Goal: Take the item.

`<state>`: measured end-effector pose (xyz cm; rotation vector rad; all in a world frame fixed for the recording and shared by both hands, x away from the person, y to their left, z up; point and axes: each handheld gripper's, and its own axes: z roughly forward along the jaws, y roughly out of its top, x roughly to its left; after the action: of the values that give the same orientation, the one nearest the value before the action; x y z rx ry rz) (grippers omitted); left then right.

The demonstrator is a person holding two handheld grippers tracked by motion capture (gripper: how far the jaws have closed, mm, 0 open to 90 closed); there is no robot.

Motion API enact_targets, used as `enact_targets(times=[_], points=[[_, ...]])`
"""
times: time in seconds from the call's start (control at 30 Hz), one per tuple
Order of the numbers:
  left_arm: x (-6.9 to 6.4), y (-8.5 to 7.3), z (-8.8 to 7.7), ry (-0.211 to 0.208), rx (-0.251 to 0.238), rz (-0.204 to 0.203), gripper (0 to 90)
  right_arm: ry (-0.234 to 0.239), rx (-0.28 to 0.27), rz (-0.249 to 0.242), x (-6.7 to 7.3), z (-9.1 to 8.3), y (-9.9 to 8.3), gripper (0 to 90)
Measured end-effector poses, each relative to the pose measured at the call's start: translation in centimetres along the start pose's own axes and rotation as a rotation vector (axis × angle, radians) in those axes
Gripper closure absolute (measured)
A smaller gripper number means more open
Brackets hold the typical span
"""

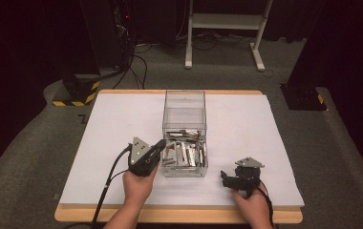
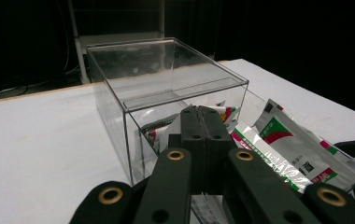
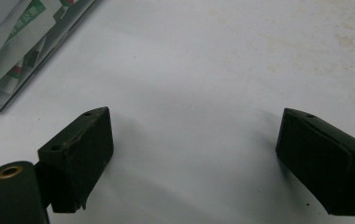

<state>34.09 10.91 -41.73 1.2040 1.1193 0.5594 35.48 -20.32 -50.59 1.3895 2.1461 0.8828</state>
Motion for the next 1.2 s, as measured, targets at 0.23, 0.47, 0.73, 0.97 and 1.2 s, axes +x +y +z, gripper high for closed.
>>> enact_targets(times=[0.23,0.47,0.73,0.97,1.2], points=[[-0.4,0.4,0.1,-0.005,-0.021,-0.002,90.0,0.000,0.000,0.000,0.0,0.0,0.0,10.9],[-0.6,0.8,0.0,-0.006,-0.043,0.000,90.0,0.000,0.000,0.000,0.0,0.0,0.0,11.0],[-0.3,1.5,-0.4,-0.009,-0.068,-0.012,90.0,0.000,0.000,0.000,0.0,0.0,0.0,11.0],[-0.4,1.7,-0.5,-0.012,-0.083,-0.022,90.0,0.000,0.000,0.000,0.0,0.0,0.0,10.9],[-0.5,2.1,-0.7,-0.029,-0.093,-0.027,90.0,0.000,0.000,0.000,0.0,0.0,0.0,11.0]])
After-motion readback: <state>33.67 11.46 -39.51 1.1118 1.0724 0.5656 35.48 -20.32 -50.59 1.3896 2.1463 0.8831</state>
